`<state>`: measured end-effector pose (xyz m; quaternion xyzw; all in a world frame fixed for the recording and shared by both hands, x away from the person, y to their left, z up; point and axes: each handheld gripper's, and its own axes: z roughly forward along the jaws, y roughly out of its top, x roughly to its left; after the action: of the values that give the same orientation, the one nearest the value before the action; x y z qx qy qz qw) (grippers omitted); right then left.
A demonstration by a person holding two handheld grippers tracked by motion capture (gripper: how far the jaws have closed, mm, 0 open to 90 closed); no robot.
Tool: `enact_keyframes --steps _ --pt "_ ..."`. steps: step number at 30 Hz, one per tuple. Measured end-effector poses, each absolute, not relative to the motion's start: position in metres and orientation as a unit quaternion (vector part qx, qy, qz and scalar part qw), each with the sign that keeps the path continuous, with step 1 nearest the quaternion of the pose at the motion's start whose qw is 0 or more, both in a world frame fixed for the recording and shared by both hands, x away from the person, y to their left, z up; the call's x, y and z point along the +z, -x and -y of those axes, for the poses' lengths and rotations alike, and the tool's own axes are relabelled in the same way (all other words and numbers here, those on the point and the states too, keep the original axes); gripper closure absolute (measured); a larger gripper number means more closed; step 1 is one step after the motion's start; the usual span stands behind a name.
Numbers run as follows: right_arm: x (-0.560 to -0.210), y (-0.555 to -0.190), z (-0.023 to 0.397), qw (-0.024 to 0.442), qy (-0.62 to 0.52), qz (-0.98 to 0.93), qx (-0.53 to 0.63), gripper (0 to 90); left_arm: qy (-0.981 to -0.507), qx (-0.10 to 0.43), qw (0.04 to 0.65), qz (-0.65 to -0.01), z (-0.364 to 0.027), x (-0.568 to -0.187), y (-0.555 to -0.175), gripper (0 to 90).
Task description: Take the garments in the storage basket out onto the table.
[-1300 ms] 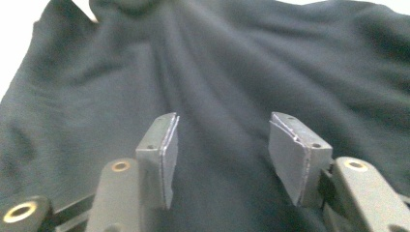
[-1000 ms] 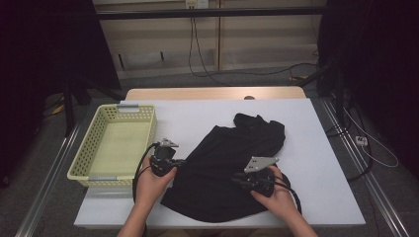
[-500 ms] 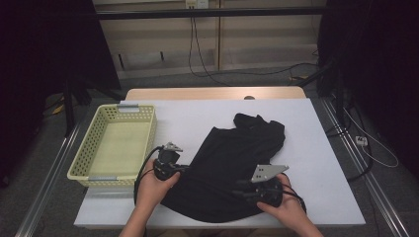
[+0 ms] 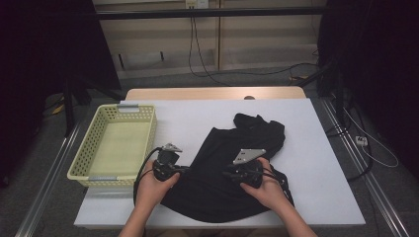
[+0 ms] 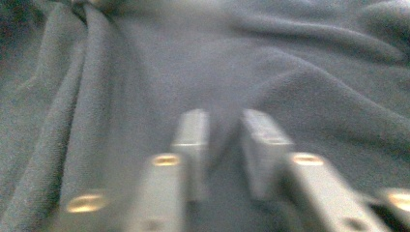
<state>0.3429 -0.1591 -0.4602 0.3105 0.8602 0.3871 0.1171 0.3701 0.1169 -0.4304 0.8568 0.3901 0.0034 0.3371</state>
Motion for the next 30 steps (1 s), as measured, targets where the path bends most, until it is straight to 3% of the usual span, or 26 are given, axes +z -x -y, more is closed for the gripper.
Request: enact_keyframes --steps 1,3,7,15,16,19,22,24,26,28,30 --pt "-0.460 -0.343 0.159 0.113 -0.308 -0.861 0.388 87.2 -0.858 0.003 0.336 -0.388 -0.117 -0.430 -0.370 85.1" --pt "-0.460 -0.343 0.159 0.106 -0.310 -0.860 0.390 89.8 -0.856 0.004 0.340 -0.390 -0.117 -0.428 -0.369 84.8" --pt "-0.459 -0.338 0.160 0.077 -0.314 -0.860 0.396 90.0 -0.853 0.000 0.344 -0.393 -0.120 -0.426 -0.369 84.5" --pt "-0.452 -0.310 0.165 -0.041 -0.241 -0.887 0.392 89.6 -0.853 -0.010 0.350 -0.388 -0.119 -0.425 -0.368 80.7" --pt "-0.451 -0.310 0.165 -0.031 -0.242 -0.886 0.395 87.6 -0.852 -0.011 0.350 -0.388 -0.118 -0.425 -0.368 80.6" --pt "-0.445 -0.317 0.166 0.037 -0.273 -0.858 0.434 53.0 -0.851 -0.008 0.353 -0.389 -0.117 -0.424 -0.369 78.2" --pt "-0.445 -0.327 0.161 0.088 -0.299 -0.845 0.435 43.0 -0.848 0.001 0.355 -0.394 -0.117 -0.425 -0.370 66.3" --pt "-0.451 -0.334 0.154 0.096 -0.311 -0.849 0.416 41.8 -0.841 0.011 0.362 -0.402 -0.119 -0.425 -0.373 48.9" --pt "-0.458 -0.338 0.147 0.102 -0.313 -0.860 0.390 40.1 -0.835 0.022 0.373 -0.404 -0.119 -0.425 -0.375 37.8" --pt "-0.460 -0.339 0.144 0.111 -0.307 -0.864 0.383 43.7 -0.833 0.025 0.375 -0.406 -0.119 -0.425 -0.376 27.3" --pt "-0.460 -0.338 0.144 0.108 -0.305 -0.863 0.387 56.6 -0.831 0.026 0.381 -0.403 -0.119 -0.425 -0.377 25.3"
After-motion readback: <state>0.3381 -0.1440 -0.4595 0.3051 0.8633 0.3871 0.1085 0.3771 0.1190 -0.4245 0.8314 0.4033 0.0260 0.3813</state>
